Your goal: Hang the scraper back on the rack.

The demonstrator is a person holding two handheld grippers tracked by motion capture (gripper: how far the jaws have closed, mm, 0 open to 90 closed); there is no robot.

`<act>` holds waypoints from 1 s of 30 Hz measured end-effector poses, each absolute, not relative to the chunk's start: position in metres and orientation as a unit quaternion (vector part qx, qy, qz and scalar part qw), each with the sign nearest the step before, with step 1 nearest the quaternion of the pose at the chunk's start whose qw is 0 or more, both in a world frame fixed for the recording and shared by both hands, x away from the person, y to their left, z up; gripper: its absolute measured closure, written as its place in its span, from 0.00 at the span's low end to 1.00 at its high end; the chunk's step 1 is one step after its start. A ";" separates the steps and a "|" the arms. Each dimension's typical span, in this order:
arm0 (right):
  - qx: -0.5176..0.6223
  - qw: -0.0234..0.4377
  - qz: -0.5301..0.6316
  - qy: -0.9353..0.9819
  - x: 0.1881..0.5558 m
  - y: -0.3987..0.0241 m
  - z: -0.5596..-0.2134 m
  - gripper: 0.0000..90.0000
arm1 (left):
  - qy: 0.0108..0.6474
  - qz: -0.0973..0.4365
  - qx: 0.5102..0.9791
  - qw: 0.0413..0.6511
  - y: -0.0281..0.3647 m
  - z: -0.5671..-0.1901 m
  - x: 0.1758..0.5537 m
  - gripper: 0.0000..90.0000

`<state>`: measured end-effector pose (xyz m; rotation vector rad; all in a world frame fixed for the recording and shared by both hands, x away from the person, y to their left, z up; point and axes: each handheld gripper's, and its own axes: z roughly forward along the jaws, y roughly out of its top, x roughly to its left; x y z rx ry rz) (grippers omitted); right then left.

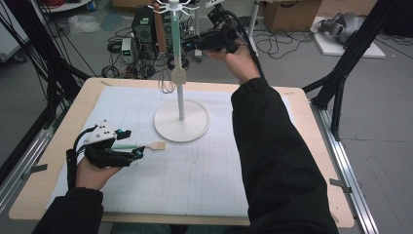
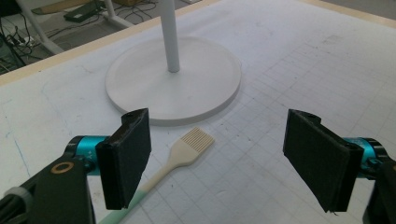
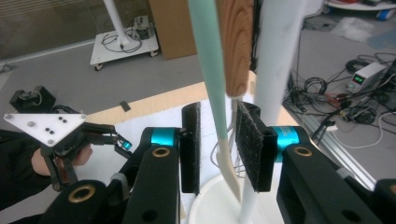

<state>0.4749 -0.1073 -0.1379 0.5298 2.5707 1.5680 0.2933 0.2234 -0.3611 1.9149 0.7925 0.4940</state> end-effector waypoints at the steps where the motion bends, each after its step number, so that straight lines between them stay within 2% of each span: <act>1: 0.172 0.046 0.513 0.840 0.475 -0.109 -0.136 0.84 | 0.325 0.203 0.787 0.484 0.223 -0.361 0.293 0.27; 6: 0.169 0.062 0.517 0.837 0.472 -0.115 -0.125 0.99 | 0.324 0.202 0.788 0.483 0.224 -0.361 0.294 0.27; 20: 0.179 0.079 0.534 0.822 0.477 -0.128 -0.105 0.99 | 0.324 0.203 0.787 0.484 0.224 -0.361 0.295 0.27; 30: 0.187 0.087 0.541 0.815 0.480 -0.134 -0.102 1.00 | 0.324 0.203 0.787 0.484 0.224 -0.361 0.295 0.27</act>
